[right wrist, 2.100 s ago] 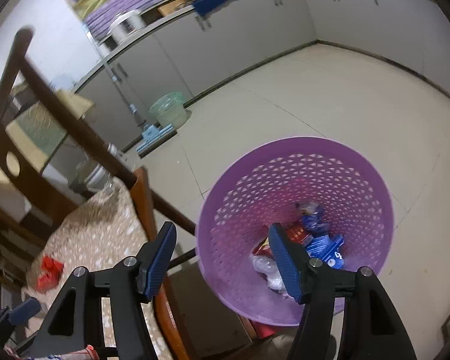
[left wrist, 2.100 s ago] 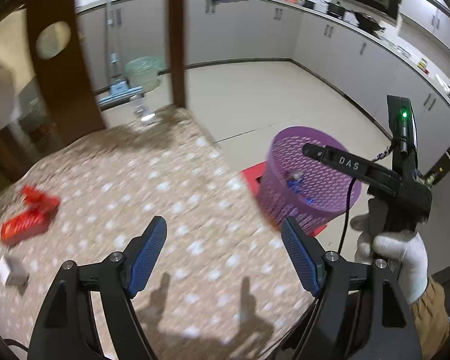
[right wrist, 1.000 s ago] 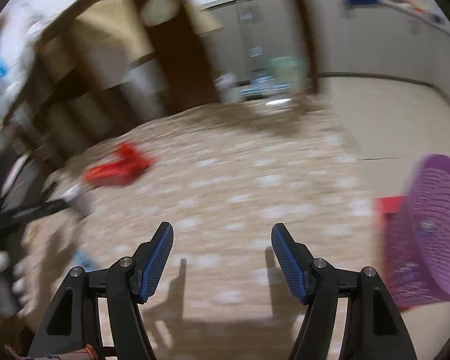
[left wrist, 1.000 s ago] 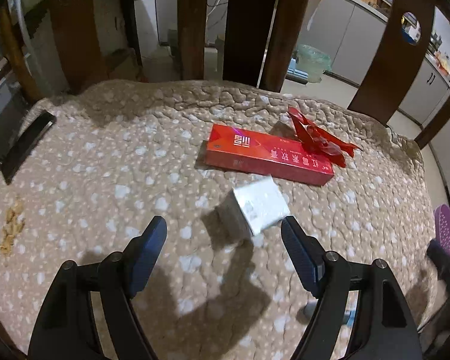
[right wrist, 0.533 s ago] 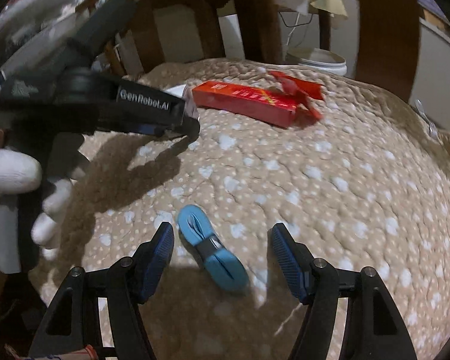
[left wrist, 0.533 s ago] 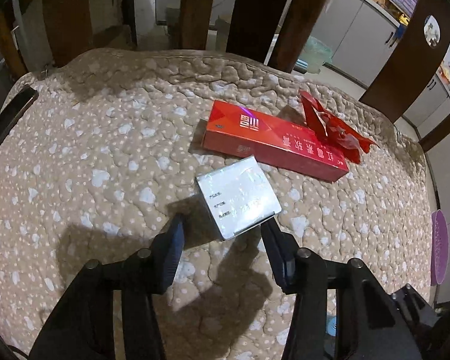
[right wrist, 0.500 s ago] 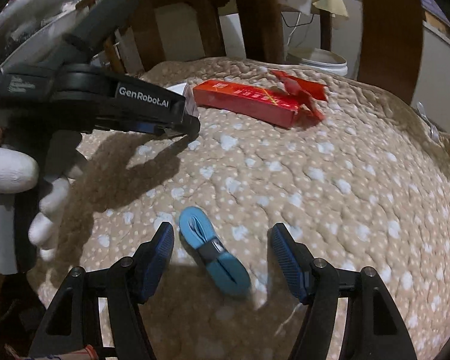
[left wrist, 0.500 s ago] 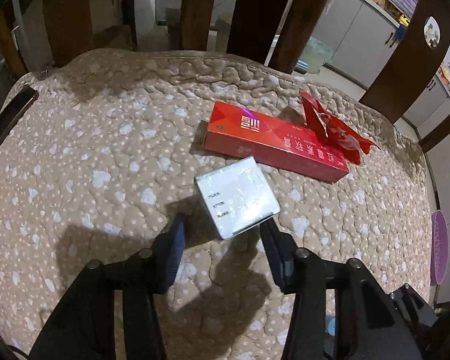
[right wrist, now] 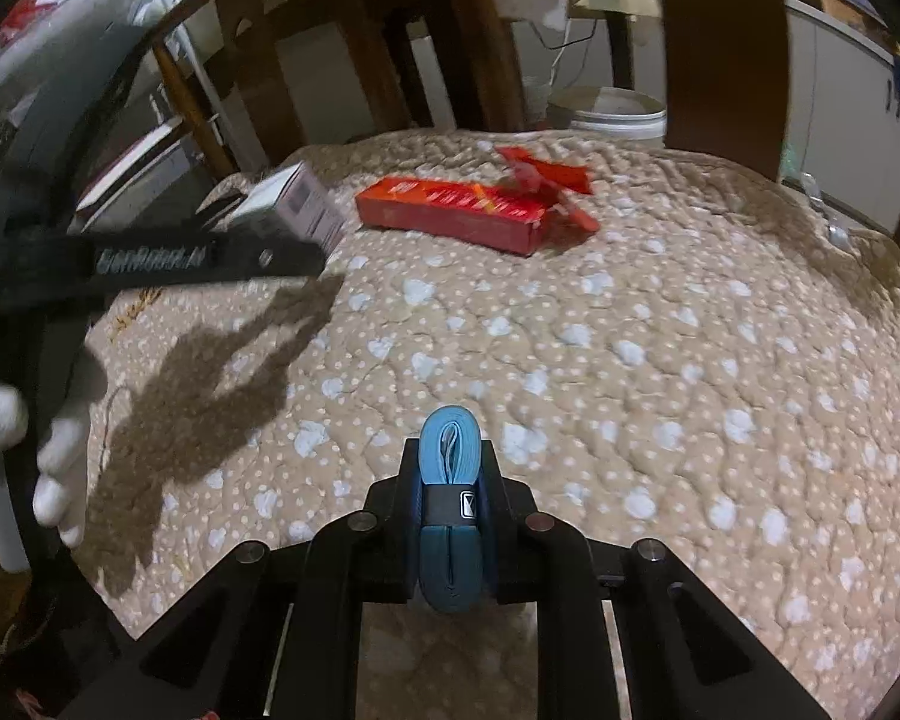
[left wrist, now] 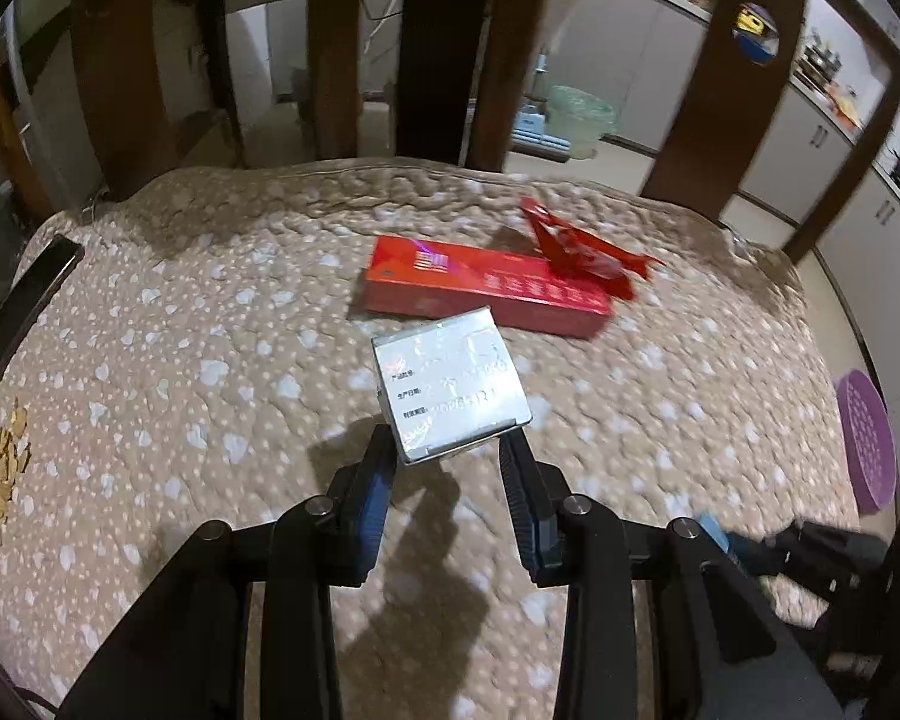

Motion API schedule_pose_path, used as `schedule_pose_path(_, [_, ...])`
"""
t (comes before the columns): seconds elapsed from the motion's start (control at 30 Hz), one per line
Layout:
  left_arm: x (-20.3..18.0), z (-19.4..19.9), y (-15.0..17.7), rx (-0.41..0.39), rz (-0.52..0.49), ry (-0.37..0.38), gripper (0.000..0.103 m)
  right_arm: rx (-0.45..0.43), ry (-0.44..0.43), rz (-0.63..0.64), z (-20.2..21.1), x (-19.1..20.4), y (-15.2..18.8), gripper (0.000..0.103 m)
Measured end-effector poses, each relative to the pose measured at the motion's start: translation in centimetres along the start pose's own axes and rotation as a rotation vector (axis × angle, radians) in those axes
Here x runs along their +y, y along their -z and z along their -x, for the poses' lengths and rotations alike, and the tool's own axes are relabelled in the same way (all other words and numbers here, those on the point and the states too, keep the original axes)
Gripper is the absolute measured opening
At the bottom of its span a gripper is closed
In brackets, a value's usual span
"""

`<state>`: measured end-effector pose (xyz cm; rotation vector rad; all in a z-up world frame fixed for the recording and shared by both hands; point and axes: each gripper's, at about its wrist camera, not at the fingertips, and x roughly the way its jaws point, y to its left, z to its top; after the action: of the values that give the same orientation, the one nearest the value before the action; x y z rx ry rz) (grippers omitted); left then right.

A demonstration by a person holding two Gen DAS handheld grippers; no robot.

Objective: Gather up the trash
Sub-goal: 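Grasp the white small box with the left tool while the right tool grasps the blue strap, then carry the white box and blue strap to the wastebasket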

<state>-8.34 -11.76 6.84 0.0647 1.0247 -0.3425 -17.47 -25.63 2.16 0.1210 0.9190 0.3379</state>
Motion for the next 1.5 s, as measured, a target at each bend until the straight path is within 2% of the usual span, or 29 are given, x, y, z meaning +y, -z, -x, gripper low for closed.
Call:
schedule_pose_path(0.33, [-4.7, 1.6, 2.0, 0.002, -0.101, 0.018, 0.034, -0.044, 0.041, -0.136, 3.5, -4.3, 1.1, 0.017])
schedule_pose_path(0.53, [-7.9, 2.7, 2.7, -0.014, -0.185, 0.012, 0.034, -0.069, 0.1, -0.177, 5.4, -6.0, 1.7, 0.017])
schedule_pose_path(0.77, [-10.5, 1.4, 4.1, 0.043, -0.233, 0.037, 0.035, -0.051, 0.176, -0.238, 6.3, -8.4, 2.5, 0.017])
schedule_pose_path(1.0, [-10.3, -1.4, 5.0, 0.139, -0.183, 0.059, 0.035, 0.023, 0.218, -0.273, 5.2, -9.9, 3.2, 0.018])
schedule_pose_path(1.07, [-10.1, -1.4, 5.1, 0.131, -0.182, 0.055, 0.036, 0.019, 0.22, -0.268, 5.2, -9.8, 3.2, 0.019])
schedule_pose_path(1.2, [-10.3, -1.0, 5.0, 0.095, -0.194, 0.041, 0.049, 0.021, 0.217, -0.27, 5.0, -9.7, 3.2, 0.027])
schedule_pose_path(1.37, [-10.6, -1.9, 4.7, 0.081, -0.218, 0.011, 0.05, 0.02, 0.221, -0.264, 4.8, -9.5, 3.0, 0.029])
schedule_pose_path(1.43, [-10.7, -2.5, 4.9, 0.098, -0.222, 0.002, 0.046, 0.021, 0.221, -0.262, 4.8, -9.6, 3.0, 0.028])
schedule_pose_path(1.47, [-10.9, -2.7, 5.0, 0.111, -0.225, 0.016, 0.034, 0.015, 0.223, -0.264, 5.1, -9.6, 3.0, 0.019])
schedule_pose_path(1.5, [-11.0, -2.6, 5.1, 0.114, -0.232, 0.02, 0.033, 0.008, 0.224, -0.265, 5.3, -9.6, 3.0, 0.018])
